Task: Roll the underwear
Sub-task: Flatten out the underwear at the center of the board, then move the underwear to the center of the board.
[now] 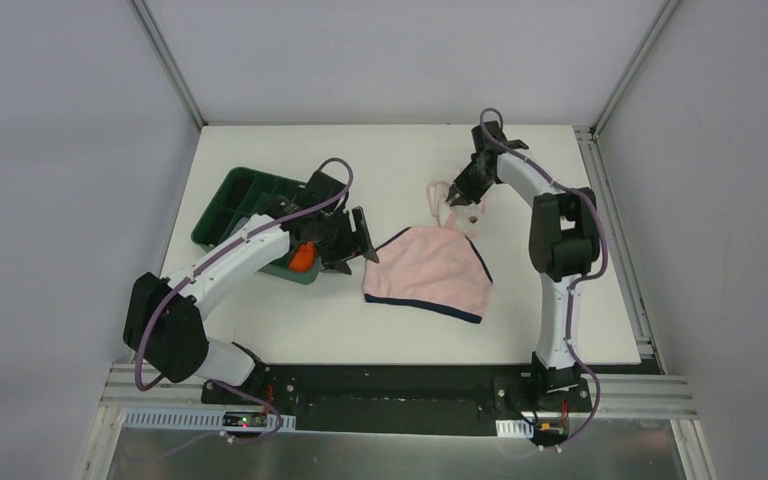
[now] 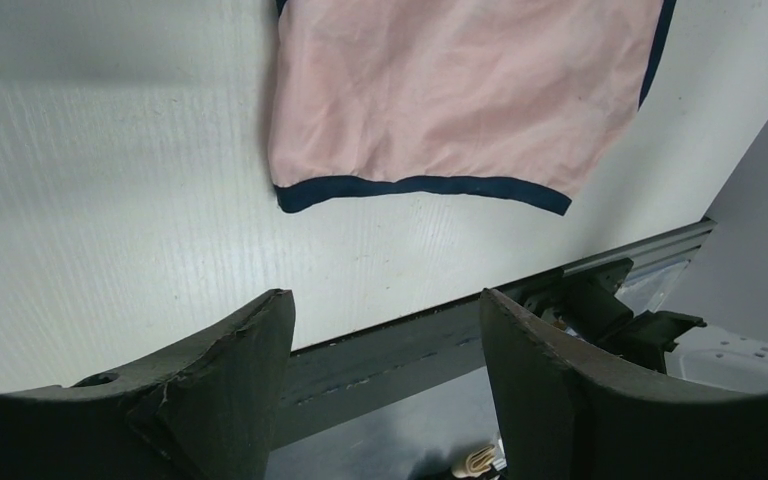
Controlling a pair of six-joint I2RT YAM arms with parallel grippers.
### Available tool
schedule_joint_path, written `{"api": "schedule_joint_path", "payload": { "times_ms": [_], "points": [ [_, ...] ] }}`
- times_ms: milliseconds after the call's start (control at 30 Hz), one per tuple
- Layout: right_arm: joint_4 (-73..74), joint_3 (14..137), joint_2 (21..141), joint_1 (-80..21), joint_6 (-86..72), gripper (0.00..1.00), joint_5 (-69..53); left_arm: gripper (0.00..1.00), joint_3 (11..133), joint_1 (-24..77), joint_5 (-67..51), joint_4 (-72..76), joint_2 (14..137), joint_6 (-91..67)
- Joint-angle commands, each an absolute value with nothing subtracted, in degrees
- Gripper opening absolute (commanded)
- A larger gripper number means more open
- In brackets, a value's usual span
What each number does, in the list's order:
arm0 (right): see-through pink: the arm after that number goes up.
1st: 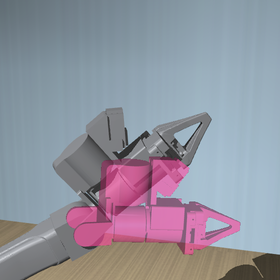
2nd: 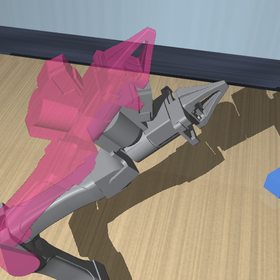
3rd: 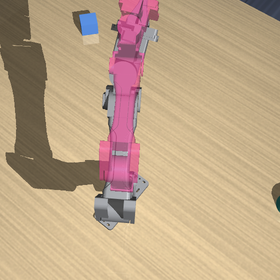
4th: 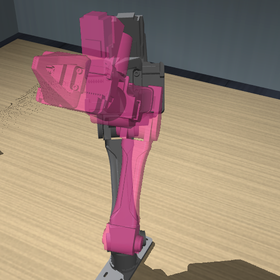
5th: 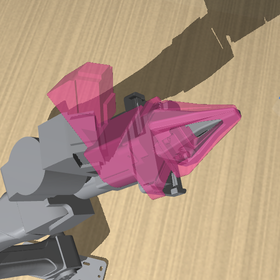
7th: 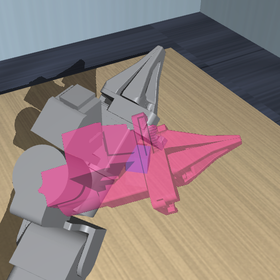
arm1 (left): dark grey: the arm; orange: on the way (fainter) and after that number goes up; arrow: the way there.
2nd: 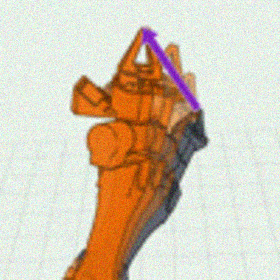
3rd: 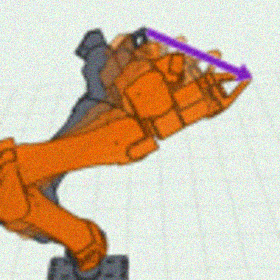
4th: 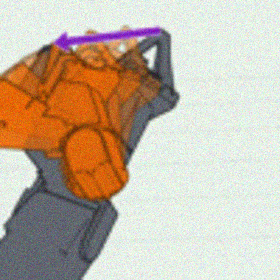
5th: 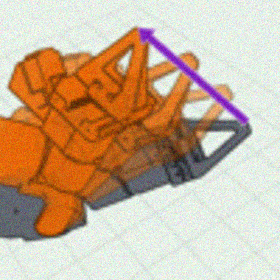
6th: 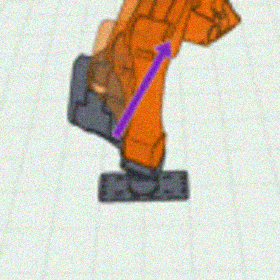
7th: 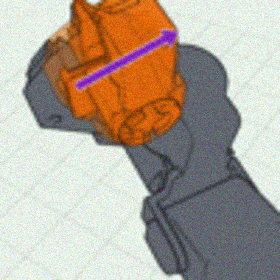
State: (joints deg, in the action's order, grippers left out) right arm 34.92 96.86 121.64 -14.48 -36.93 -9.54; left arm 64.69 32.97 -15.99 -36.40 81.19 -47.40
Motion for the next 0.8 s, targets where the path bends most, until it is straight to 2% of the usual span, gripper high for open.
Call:
{"api": "schedule_joint_path", "payload": {
  "times_ms": [0, 233, 400, 500, 567, 700, 767],
  "points": [
    [44.1, 109.2, 128.1, -11.1, -34.7, 0.21, -0.8, 0.70, 64.0, 33.3, -15.9, -36.8, 78.3, -48.9],
    [54.2, 121.0, 134.5, -3.1, -34.3, 0.23, 13.1, 0.79, 62.6, 33.3, -18.7, -36.8, 76.8, -47.4],
    [49.0, 115.3, 128.0, -0.2, -32.8, 0.24, 8.6, 0.83, 62.3, 34.1, -18.2, -36.8, 77.8, -45.4],
    [40.5, 105.6, 118.7, -2.0, -31.6, 0.23, 5.2, 0.94, 62.0, 34.3, -18.0, -36.7, 80.8, -45.9],
    [35.2, 96.9, 111.5, -4.9, -31.0, 0.26, 5.6, 0.89, 61.9, 34.3, -16.9, -36.7, 83.1, -46.1],
    [31.7, 86.2, 101.3, -11.0, -32.2, 0.49, 7.6, 0.75, 61.5, 34.6, -14.7, -36.6, 85.6, -46.5],
    [30.1, 80.0, 96.7, -13.8, -32.9, 0.52, 8.5, 0.69, 61.3, 34.9, -13.2, -36.6, 86.1, -46.3]
  ]
}}
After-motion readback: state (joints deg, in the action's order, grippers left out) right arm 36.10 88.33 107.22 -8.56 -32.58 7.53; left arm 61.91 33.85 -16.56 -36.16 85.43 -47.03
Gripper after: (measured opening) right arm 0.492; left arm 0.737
